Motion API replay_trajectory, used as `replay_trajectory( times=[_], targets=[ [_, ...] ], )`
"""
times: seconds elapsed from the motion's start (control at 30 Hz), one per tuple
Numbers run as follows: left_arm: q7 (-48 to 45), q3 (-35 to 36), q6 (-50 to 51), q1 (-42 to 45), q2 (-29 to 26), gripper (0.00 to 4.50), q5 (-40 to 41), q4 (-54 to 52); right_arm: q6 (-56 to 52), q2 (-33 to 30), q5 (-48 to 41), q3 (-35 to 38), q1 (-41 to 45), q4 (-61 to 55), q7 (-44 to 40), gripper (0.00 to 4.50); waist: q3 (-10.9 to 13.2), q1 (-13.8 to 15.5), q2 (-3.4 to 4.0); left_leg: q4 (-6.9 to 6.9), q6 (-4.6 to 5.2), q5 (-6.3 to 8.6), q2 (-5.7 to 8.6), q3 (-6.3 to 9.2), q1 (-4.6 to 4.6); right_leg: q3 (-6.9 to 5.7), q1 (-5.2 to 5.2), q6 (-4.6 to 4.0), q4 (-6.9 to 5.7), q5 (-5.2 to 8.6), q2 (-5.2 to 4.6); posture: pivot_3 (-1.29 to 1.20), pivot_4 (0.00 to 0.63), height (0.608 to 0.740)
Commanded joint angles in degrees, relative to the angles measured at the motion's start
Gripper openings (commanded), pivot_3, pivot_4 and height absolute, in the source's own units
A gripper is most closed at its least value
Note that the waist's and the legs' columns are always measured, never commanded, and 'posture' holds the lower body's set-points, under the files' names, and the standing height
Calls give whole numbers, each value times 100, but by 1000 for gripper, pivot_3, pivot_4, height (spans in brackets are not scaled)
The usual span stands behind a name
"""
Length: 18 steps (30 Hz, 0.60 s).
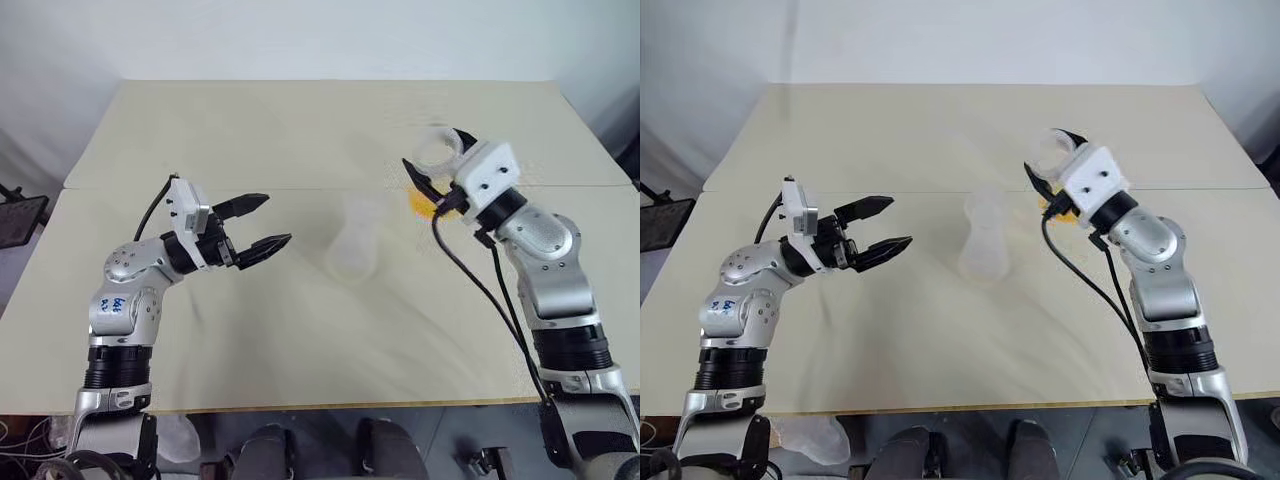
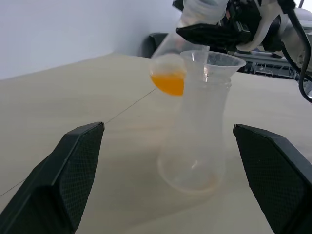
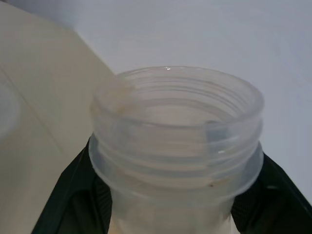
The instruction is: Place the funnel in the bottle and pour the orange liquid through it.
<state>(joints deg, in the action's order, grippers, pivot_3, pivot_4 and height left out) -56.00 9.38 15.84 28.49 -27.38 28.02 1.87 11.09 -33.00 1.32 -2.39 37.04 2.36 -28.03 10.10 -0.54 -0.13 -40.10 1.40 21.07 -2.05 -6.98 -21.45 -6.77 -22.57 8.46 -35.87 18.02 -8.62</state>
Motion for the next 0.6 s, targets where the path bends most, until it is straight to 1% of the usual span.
replay_trajectory(
  times=[0.03, 0.17, 0.23, 0.37, 0.53, 0.6],
  targets=[
    [84, 20, -42, -75, 19, 4500, 130, -328, 942, -67, 656, -134, 146, 109, 260, 2491, 0, -15, 0, 0, 0, 0, -1, 3, 0, -2, 0, 0, 0, 0, 0, 0, 150, 740],
    [157, 12, -19, -157, 44, 4500, 151, -434, 1673, -60, 1185, -219, 272, 379, 576, 2491, 0, -51, 0, 0, 0, 0, -1, 4, 0, -4, 1, 0, 0, 0, -1, 0, 150, 740],
    [181, 3, -3, -185, 54, 4500, 172, -473, 1811, -33, 1308, -220, 333, 503, 682, 2491, 0, -93, 0, 1, 0, 0, -2, 7, -1, -5, 1, 0, 0, 0, -1, 0, 150, 740],
    [167, -47, 215, -381, 62, 4500, 359, -776, 2168, -88, 1991, -347, 518, 749, 1098, 2491, 0, -132, 0, 3, 0, 0, -6, 8, -1, -6, 1, 0, 0, 0, -1, 0, 150, 740],
    [256, -101, 281, -517, 90, 4500, 392, -994, 2413, -92, 2517, -384, 691, 935, 1490, 2491, 0, -130, 0, 3, 0, 0, -9, 10, 0, -6, 1, 0, 0, 0, 0, 0, 150, 740],
    [270, -125, 294, -537, 96, 4500, 392, -1030, 2504, -126, 2864, -361, 710, 916, 1802, 2491, 0, -124, 0, 2, 0, 0, -9, 10, -1, -5, 2, 0, 0, 0, 0, 0, 150, 740]
  ],
)
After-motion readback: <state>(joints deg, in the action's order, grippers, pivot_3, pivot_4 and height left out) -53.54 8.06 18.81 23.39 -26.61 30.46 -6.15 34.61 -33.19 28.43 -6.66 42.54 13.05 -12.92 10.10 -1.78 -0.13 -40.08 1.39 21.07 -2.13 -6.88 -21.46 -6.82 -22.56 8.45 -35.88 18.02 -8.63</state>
